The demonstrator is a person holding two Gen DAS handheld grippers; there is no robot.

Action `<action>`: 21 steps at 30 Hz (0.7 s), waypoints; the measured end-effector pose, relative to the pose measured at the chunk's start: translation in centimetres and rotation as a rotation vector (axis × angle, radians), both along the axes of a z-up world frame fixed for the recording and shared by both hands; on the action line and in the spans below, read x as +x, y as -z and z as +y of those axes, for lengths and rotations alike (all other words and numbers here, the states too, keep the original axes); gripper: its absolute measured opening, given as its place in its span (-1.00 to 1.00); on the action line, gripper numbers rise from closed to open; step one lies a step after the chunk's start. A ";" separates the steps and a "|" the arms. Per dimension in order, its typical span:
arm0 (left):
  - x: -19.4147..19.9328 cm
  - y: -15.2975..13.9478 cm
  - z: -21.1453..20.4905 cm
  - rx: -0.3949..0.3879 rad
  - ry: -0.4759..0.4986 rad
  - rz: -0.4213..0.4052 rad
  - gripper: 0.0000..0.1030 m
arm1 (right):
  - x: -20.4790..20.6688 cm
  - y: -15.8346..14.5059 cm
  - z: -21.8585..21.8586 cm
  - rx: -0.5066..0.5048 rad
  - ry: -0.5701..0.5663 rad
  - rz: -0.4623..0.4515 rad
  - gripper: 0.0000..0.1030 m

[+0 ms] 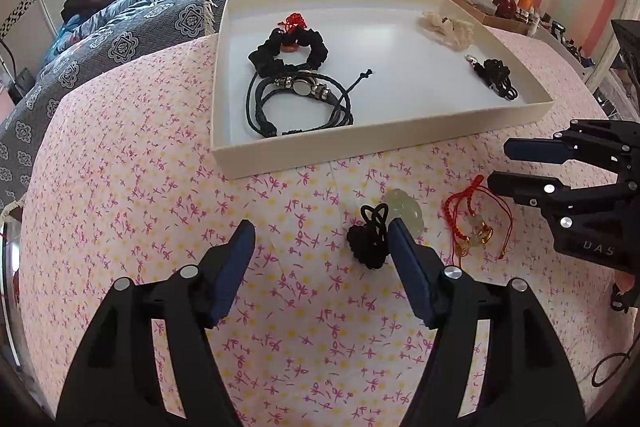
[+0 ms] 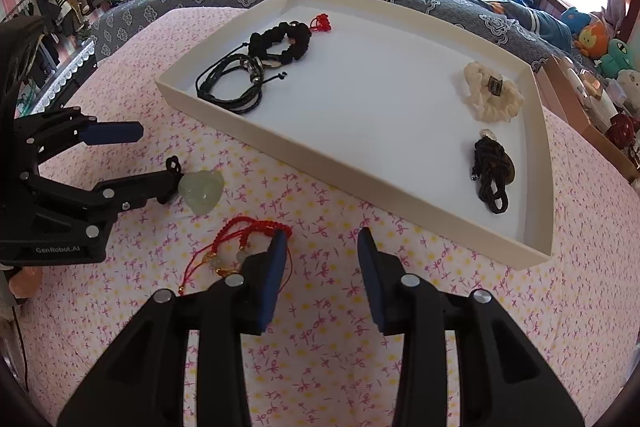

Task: Organize jewelry
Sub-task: 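Withdraw both tools and move them toward the black knot charm and red-cord charm, then close left tool on black knot charm while right tool closes on red-cord gold charm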

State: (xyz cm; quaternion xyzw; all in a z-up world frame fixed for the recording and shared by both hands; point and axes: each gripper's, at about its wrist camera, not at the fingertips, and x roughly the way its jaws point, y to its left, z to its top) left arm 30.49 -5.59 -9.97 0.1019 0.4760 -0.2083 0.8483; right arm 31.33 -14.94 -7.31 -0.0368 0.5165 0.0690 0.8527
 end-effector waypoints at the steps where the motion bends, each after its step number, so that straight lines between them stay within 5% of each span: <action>1: -0.1 0.0 0.1 -0.002 0.005 0.001 0.33 | 0.0 0.0 0.0 0.000 0.000 0.001 -0.27; 8: -0.3 0.6 -0.3 0.014 0.030 0.000 0.29 | 0.0 0.1 -0.1 0.001 0.003 0.002 -0.27; 19: -0.5 0.9 -0.8 0.003 0.075 0.001 -0.62 | -0.2 0.2 0.1 0.015 -0.008 0.004 -0.27; 21: -0.4 0.9 -0.7 -0.005 0.078 0.005 -0.65 | -0.2 0.2 0.2 0.016 -0.014 0.003 -0.27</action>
